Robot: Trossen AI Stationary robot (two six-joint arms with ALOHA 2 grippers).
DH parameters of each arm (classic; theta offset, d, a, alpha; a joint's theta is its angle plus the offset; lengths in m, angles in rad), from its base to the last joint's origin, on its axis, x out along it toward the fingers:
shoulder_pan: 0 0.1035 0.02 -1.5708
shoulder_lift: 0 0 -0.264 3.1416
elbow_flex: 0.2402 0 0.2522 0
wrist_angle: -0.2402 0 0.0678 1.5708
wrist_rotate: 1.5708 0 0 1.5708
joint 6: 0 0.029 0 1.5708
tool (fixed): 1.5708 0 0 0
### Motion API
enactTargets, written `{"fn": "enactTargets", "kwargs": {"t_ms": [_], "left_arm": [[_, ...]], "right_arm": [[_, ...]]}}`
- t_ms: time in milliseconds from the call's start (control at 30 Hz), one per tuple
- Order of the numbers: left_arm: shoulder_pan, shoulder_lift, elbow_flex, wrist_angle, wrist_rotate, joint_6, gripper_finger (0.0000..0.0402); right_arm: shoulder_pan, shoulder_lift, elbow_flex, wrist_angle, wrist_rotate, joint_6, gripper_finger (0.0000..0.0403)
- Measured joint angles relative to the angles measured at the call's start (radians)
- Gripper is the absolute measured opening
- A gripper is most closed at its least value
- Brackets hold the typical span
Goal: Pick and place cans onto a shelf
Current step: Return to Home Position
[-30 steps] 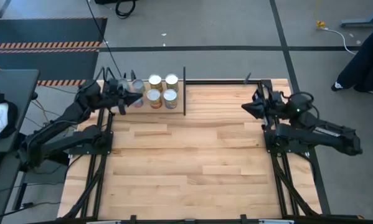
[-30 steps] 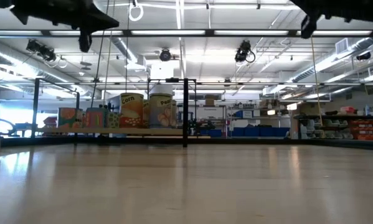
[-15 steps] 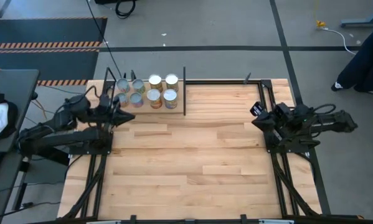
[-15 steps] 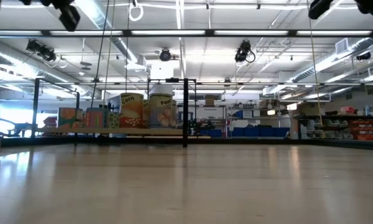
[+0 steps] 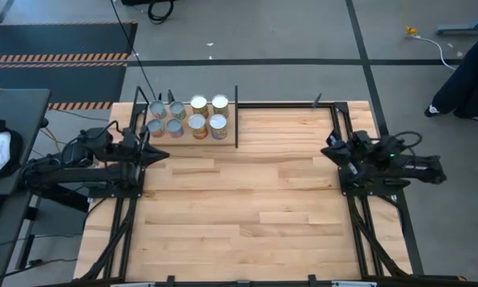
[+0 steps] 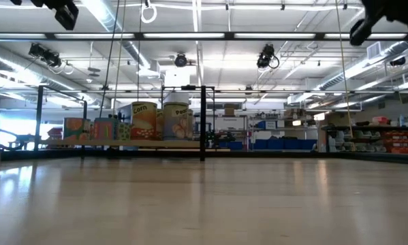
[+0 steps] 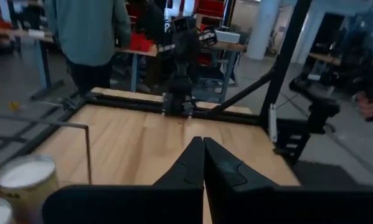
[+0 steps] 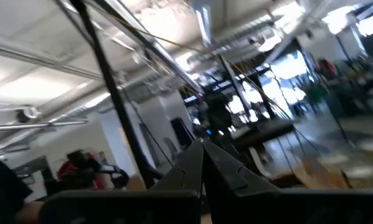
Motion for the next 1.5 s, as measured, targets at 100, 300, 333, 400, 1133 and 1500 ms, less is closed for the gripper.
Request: {"fn": "enactTargets", "kwargs": {"t_ms": [100, 300, 333, 400, 1133, 1500], "left_arm": [[0.000, 0.000, 0.000, 0.001, 0.023, 0.089, 0.0005], [-0.001, 0.000, -0.006, 0.020, 0.024, 0.091, 0.0005], [-0.002, -0.001, -0.021, 0.051, 0.026, 0.089, 0.0005], [-0.006, -0.009, -0.080, 0.148, 0.027, 0.083, 0.0005], [-0.039, -0.083, -0.586, 0.698, -0.080, -0.004, 0.0005], [-0.038, -0.301, -0.586, 0.626, -0.102, 0.032, 0.0005]], "right_arm": [[-0.046, 0.009, -0.064, 0.069, -0.007, -0.018, 0.0016], [-0.078, 0.021, -0.196, 0.235, 0.073, -0.089, 0.0016], [-0.078, 0.023, -0.197, 0.242, 0.089, -0.101, 0.0016], [-0.078, 0.022, -0.205, 0.259, 0.092, -0.167, 0.0016], [-0.078, 0.023, -0.205, -0.007, 0.128, -0.426, 0.0016], [-0.078, 0.023, -0.205, -0.007, 0.128, -0.421, 0.0016]]}}
